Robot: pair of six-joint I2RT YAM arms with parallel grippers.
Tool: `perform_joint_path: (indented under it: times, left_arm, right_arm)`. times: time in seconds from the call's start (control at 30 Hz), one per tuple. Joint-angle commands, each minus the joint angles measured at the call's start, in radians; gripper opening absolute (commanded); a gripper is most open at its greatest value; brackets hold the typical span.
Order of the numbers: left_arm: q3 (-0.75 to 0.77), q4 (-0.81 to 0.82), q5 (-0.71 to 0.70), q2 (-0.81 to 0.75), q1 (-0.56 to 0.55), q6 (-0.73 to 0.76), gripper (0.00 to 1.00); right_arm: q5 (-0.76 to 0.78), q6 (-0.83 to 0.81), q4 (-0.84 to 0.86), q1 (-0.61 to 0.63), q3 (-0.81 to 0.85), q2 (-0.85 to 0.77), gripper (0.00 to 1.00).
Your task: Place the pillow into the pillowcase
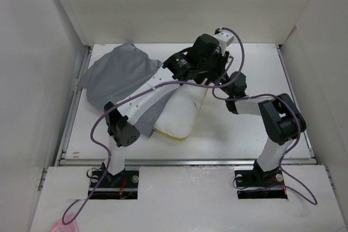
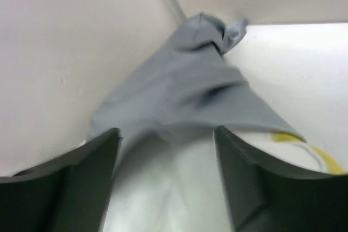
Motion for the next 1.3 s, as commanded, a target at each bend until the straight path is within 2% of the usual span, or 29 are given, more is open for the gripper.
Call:
perform_joint_path:
  times: [0.0,0.03,0.07,0.13,0.17,0.2,0.23,0.33,0.37,0.47,0.5,0.63,0.67,0.83,0.9,1.03,1.17,1.27]
  left_arm:
    - [-0.047,0.029,-0.049,-0.07,0.053,-0.059,0.33]
    - [-0.061,0.029,-0.07,-0.08,0.063,-0.059,0.49]
    - [-0.078,0.041,-0.112,-0.096,0.063,-0.068,0.53]
    - [-0.154,0.075,-0.139,-0.151,0.083,-0.068,0.6]
    - [-0.184,0.086,-0.149,-0.171,0.083,-0.082,0.73]
    - [-0.214,0.086,-0.178,-0.214,0.098,-0.103,0.9]
    - [-0.243,0.1,-0.19,-0.235,0.112,-0.114,1.0]
    - [-0.412,0.121,-0.277,-0.341,0.133,-0.196,1.0]
    - [-0.525,0.13,-0.308,-0.372,0.15,-0.224,1.0]
    - [-0.703,0.155,-0.308,-0.491,0.204,-0.337,1.0]
    - [-0.813,0.169,-0.299,-0.521,0.219,-0.359,1.0]
    - [-1.061,0.207,-0.288,-0.671,0.265,-0.422,1.0]
    - [-1.061,0.207,-0.299,-0.689,0.265,-0.439,1.0]
    - [-1.251,0.245,-0.304,-0.694,0.326,-0.49,1.0]
    - [-1.276,0.284,-0.281,-0.662,0.35,-0.49,1.0]
    - [-1.252,0.388,-0.223,-0.492,0.388,-0.43,1.0]
    - [-1.134,0.459,-0.147,-0.303,0.402,-0.346,1.0]
    - [-0.979,0.459,-0.081,-0.158,0.388,-0.285,0.99]
  right_arm:
    - [0.06,-0.049,-0.075,0.006,-0.021,-0.138,0.87]
    - [0.077,-0.075,-0.223,0.006,-0.021,-0.161,0.89]
    - [0.091,-0.107,-0.285,0.006,-0.035,-0.21,1.0]
    - [0.173,-0.156,-0.413,-0.003,-0.057,-0.265,1.0]
    - [0.21,-0.171,-0.527,-0.003,-0.078,-0.291,1.0]
    - [0.252,-0.21,-0.598,-0.003,-0.078,-0.346,1.0]
    - [0.296,-0.24,-0.666,-0.003,-0.078,-0.371,1.0]
    - [0.396,-0.325,-0.832,-0.003,-0.078,-0.459,1.0]
    - [0.406,-0.325,-0.858,-0.003,-0.098,-0.492,1.0]
    - [0.39,-0.325,-0.858,-0.003,-0.127,-0.514,1.0]
    - [0.38,-0.325,-0.858,-0.003,-0.136,-0.514,1.0]
    - [0.358,-0.369,-0.895,-0.003,-0.136,-0.514,1.0]
    - [0.358,-0.369,-0.91,-0.003,-0.136,-0.514,1.0]
    - [0.329,-0.403,-0.911,-0.003,-0.169,-0.541,1.0]
    - [0.315,-0.42,-0.886,-0.003,-0.189,-0.564,1.0]
    - [0.327,-0.437,-0.877,-0.003,-0.199,-0.589,1.0]
    - [0.352,-0.446,-0.886,-0.003,-0.199,-0.611,1.0]
    - [0.367,-0.461,-0.912,-0.003,-0.19,-0.62,1.0]
